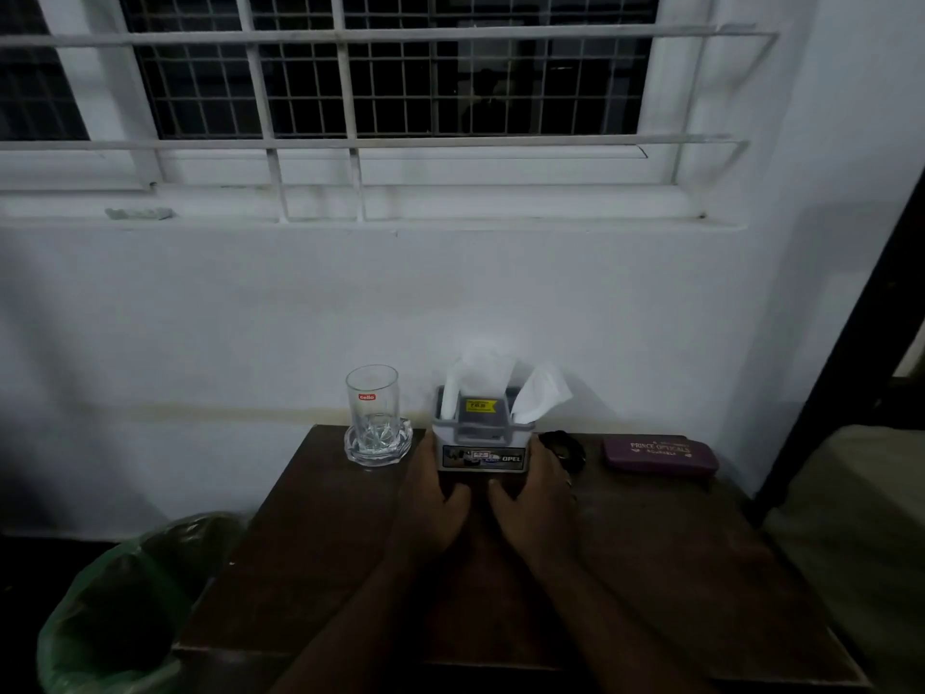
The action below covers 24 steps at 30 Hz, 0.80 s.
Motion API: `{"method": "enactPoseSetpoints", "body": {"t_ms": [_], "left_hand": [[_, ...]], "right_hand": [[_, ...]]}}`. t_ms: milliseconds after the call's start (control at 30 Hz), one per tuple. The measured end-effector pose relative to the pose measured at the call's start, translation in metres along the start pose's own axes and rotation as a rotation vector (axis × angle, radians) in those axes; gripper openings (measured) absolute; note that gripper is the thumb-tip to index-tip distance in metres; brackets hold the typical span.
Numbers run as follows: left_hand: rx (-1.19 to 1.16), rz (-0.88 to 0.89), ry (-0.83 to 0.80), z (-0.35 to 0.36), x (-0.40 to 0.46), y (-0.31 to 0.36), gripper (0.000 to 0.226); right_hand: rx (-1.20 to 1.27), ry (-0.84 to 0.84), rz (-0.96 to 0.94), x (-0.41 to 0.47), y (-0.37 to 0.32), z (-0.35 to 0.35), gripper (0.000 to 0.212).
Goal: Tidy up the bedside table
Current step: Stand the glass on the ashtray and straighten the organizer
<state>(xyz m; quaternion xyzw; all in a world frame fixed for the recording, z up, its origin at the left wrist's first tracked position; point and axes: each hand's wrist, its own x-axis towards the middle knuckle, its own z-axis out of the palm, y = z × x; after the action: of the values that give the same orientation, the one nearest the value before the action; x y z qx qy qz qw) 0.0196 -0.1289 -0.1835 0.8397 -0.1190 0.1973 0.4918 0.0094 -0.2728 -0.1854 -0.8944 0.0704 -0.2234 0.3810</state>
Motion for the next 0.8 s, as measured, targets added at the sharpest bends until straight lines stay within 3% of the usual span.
{"method": "enactPoseSetpoints", "body": {"t_ms": [67, 167, 300, 467, 567, 700, 800], "left_hand": [[0.038, 0.020, 0.009, 0.002, -0.002, -0.001, 0.074], [0.285, 0.030, 0.075, 0.006, -0.003, -0.004, 0.085], [0.380, 0.023, 0.031, 0.012, -0.003, 0.002, 0.091], [0.425, 0.041, -0.004, 0.015, 0.000, 0.001, 0.093], [0.421, 0.037, -0.009, 0.015, 0.001, 0.001, 0.092], [0.431, 0.053, -0.014, 0.016, 0.002, -0.002, 0.091], [0.439, 0.059, -0.011, 0.016, 0.004, -0.004, 0.091]], "right_hand": [[0.055, 0.054, -0.010, -0.002, 0.001, -0.002, 0.072], [0.093, 0.258, -0.105, 0.000, 0.016, -0.020, 0.053], [-0.236, 0.398, -0.170, 0.026, 0.073, -0.079, 0.043], [-0.458, 0.150, -0.078, 0.052, 0.139, -0.126, 0.068], [-0.479, 0.044, -0.008, 0.059, 0.148, -0.123, 0.067], [-0.572, 0.072, -0.089, 0.058, 0.147, -0.118, 0.052], [-0.564, 0.113, -0.086, 0.057, 0.146, -0.119, 0.057]]}}
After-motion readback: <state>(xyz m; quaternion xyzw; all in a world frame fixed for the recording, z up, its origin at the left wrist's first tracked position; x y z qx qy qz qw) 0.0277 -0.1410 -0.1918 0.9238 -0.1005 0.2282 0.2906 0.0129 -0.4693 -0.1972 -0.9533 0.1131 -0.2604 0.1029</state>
